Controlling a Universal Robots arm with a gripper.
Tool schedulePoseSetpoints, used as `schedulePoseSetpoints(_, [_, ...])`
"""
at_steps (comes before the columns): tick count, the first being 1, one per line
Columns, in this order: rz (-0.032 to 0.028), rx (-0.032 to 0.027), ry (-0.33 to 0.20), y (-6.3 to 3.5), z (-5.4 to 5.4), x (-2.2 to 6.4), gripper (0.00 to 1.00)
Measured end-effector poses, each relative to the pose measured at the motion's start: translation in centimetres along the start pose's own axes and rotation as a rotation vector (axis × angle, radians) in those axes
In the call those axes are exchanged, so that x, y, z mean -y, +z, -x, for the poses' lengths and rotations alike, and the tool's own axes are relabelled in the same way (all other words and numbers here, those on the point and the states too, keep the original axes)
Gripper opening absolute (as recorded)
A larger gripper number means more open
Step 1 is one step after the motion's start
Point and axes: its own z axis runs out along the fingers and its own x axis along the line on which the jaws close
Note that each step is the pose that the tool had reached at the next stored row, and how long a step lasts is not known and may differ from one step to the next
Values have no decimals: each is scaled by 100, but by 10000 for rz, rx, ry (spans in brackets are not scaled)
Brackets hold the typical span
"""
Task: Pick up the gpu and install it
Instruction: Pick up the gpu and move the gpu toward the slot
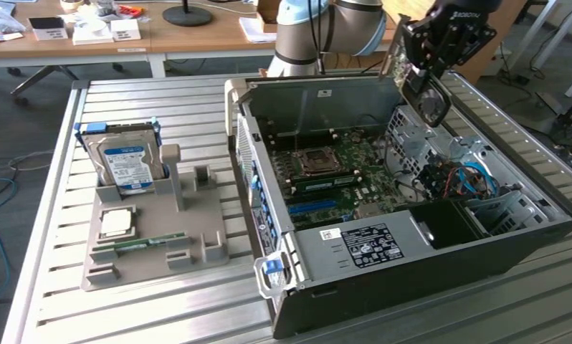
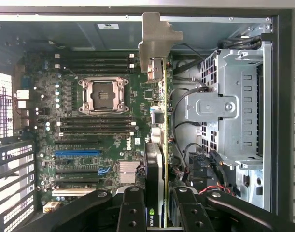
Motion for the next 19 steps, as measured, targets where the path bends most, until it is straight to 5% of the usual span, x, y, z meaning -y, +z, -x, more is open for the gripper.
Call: schedulePoseSetpoints(19, [0,0,0,1,58,-3,27])
